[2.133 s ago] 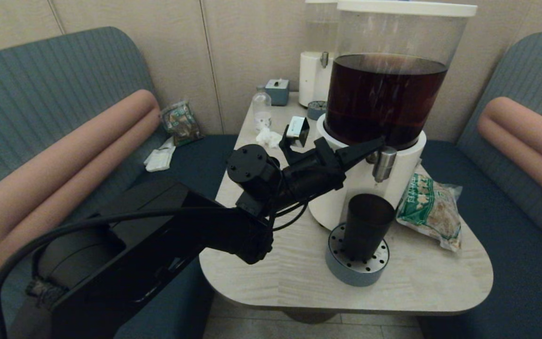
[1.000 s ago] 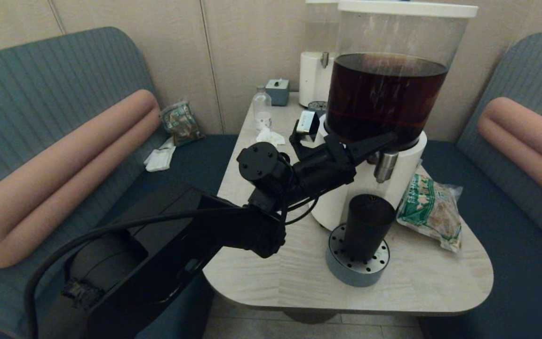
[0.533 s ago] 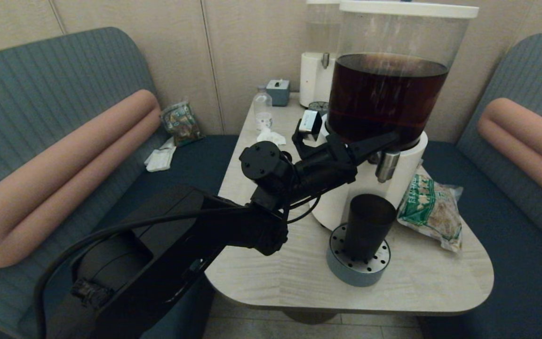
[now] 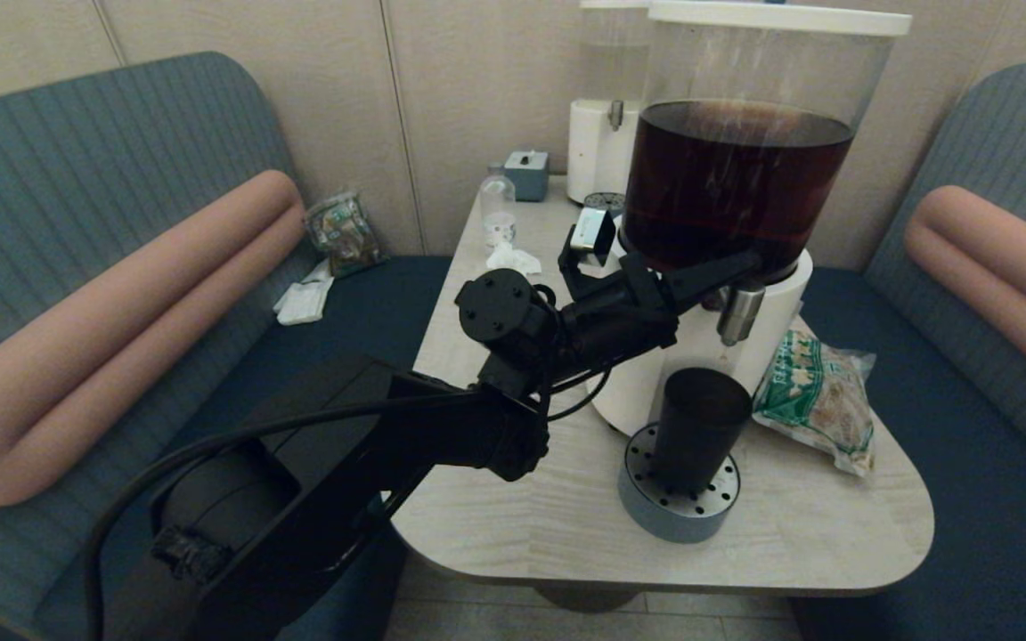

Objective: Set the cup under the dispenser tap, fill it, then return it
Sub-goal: Turn off the faucet

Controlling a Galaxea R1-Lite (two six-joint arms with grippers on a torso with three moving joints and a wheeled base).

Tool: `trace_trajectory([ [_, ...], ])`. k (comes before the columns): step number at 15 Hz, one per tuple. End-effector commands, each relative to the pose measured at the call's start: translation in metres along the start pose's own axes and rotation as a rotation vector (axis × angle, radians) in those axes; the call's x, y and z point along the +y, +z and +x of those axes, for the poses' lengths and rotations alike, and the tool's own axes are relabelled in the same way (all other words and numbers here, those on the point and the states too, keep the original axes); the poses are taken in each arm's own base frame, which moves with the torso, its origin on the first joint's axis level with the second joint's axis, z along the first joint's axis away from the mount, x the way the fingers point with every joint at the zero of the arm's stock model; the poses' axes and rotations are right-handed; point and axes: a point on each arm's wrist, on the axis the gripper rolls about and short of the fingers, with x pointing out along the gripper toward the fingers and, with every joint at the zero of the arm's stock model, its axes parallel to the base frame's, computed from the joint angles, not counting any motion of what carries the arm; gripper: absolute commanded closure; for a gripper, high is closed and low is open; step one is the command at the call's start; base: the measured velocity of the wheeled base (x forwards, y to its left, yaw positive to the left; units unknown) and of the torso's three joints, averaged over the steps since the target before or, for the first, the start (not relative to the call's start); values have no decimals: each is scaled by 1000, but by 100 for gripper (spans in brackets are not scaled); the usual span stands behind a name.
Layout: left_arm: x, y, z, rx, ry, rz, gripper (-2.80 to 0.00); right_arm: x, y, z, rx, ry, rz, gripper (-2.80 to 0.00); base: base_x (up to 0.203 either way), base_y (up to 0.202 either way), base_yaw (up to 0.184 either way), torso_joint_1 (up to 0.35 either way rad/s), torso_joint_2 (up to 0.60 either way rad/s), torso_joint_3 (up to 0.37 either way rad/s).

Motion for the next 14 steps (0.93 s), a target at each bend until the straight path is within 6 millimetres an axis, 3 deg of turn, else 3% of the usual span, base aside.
trace_trajectory([
  [1,-8,3,1,-3,-14,5,0,0,0,0,1,1,-1,0,0,0,0,0,0,0],
  [10,-25,-3,-10,-2,26,-26,0,0,0,0,1,1,-1,0,0,0,0,0,0,0],
  [14,-32,4,-18,-20,48,-17,0,0,0,0,1,1,-1,0,0,0,0,0,0,0],
])
